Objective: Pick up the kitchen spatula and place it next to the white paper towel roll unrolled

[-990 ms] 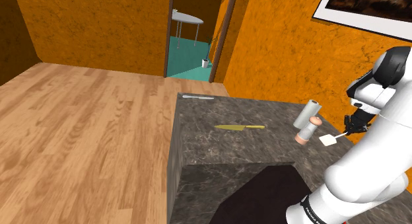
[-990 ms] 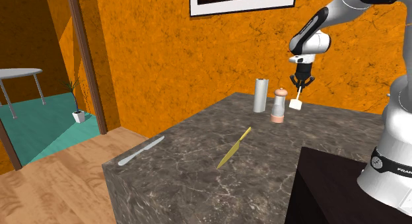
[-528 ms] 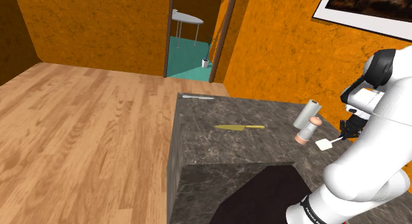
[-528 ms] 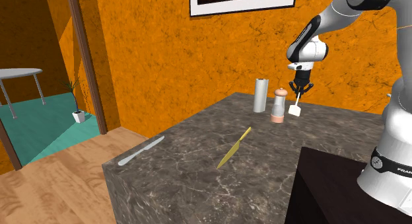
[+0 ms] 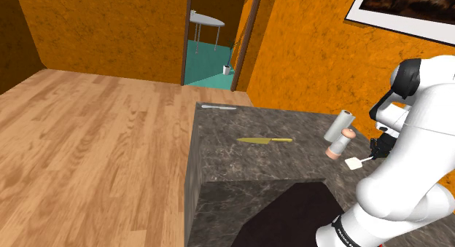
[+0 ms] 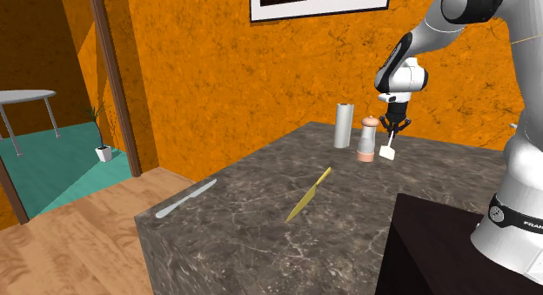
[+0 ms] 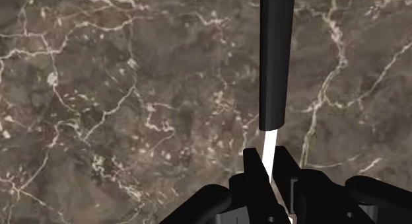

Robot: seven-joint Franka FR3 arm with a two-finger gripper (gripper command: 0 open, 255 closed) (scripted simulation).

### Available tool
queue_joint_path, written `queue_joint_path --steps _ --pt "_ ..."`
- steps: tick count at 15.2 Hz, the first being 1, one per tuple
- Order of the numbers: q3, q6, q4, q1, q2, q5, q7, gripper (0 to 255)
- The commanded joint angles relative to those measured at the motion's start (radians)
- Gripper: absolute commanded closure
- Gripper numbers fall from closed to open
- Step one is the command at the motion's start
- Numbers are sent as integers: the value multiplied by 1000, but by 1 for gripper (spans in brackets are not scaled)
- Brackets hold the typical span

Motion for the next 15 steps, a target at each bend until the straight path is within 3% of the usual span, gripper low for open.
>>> queue_joint_path --steps 1,8,15 --pt "20 20 -4 -15 21 26 -15 255" --pt "93 79 -4 -73 94 110 -69 255" --pt "93 79 -4 -73 93 109 -69 255"
